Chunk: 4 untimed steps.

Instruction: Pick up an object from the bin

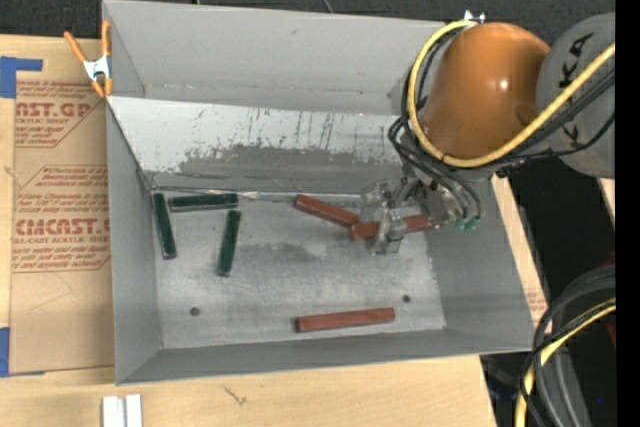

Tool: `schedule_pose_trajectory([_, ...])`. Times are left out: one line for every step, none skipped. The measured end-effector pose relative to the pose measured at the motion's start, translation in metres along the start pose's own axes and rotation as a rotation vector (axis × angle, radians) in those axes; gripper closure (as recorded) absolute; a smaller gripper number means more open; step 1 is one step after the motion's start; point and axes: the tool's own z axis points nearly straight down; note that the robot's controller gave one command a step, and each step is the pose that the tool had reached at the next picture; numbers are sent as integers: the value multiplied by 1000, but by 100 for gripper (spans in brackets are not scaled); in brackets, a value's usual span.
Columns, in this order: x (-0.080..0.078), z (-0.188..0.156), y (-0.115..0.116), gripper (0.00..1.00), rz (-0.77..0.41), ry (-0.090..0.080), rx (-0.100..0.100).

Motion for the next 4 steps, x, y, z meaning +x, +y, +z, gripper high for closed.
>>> schedule_pose_trajectory([0, 0, 0, 0, 0, 0, 0])
schedule_pose_trajectory([0, 0, 0, 0, 0, 0, -1])
schedule_pose_trajectory([-10, 42, -29, 0, -5, -10, 1])
schedule_pose_trajectory([4, 95, -44, 0, -32, -2, 1])
